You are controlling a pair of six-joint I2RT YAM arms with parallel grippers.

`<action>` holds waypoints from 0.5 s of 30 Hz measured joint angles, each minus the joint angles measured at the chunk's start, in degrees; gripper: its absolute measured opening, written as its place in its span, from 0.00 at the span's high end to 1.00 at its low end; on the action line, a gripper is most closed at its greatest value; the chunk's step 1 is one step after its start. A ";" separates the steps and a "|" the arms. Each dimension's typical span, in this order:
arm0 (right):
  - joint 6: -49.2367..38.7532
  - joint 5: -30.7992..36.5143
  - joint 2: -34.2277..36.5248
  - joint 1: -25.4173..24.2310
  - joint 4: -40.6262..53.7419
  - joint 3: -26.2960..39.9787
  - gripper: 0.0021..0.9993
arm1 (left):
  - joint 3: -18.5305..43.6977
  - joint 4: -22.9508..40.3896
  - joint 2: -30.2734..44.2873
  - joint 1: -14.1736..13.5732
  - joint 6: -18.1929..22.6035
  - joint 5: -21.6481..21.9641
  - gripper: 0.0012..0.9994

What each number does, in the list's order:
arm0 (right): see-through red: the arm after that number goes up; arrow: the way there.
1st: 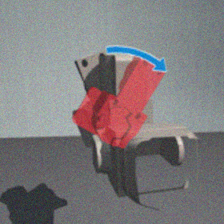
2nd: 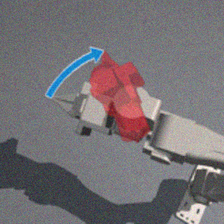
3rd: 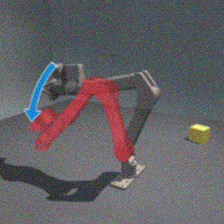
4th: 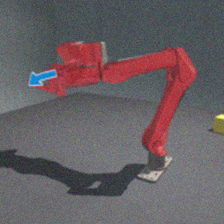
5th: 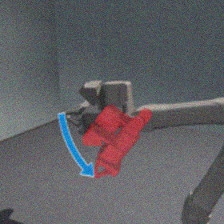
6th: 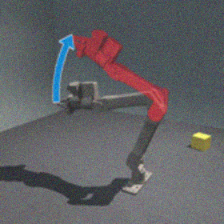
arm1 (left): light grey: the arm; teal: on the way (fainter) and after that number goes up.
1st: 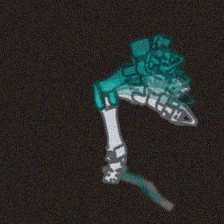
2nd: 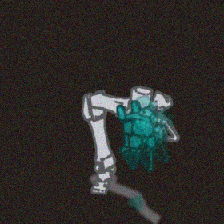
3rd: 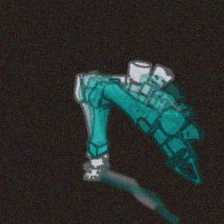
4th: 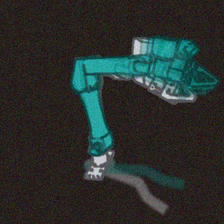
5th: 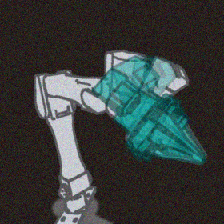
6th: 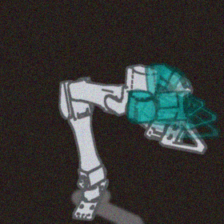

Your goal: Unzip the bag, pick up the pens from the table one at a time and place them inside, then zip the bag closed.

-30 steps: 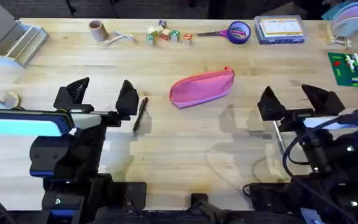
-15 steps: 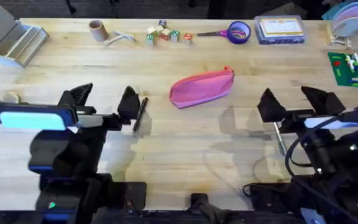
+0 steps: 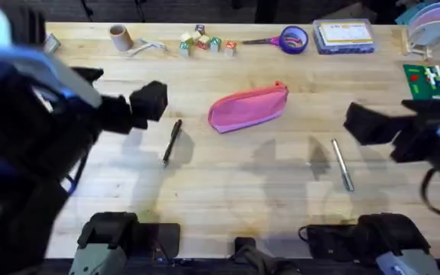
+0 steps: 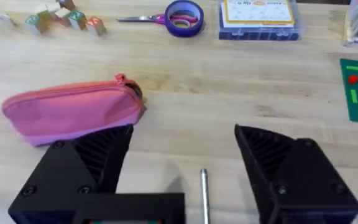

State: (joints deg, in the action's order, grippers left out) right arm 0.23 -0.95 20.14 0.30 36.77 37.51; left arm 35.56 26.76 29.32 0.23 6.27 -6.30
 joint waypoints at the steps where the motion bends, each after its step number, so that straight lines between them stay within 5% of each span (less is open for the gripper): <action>1: 0.00 0.00 2.05 0.02 1.72 2.69 0.00 | 1.70 0.74 1.73 0.01 0.37 -0.43 0.01; 9: 0.46 -0.02 16.03 0.01 11.28 19.57 0.00 | 11.94 2.86 10.55 0.00 4.57 -5.09 0.01; 15: 0.63 -0.20 20.82 0.02 12.78 23.37 0.00 | 13.63 3.36 12.07 0.00 5.78 -6.99 0.01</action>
State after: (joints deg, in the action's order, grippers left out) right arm 0.86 -1.15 40.96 0.32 49.54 60.88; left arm 49.19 30.12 41.39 0.23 12.04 -13.29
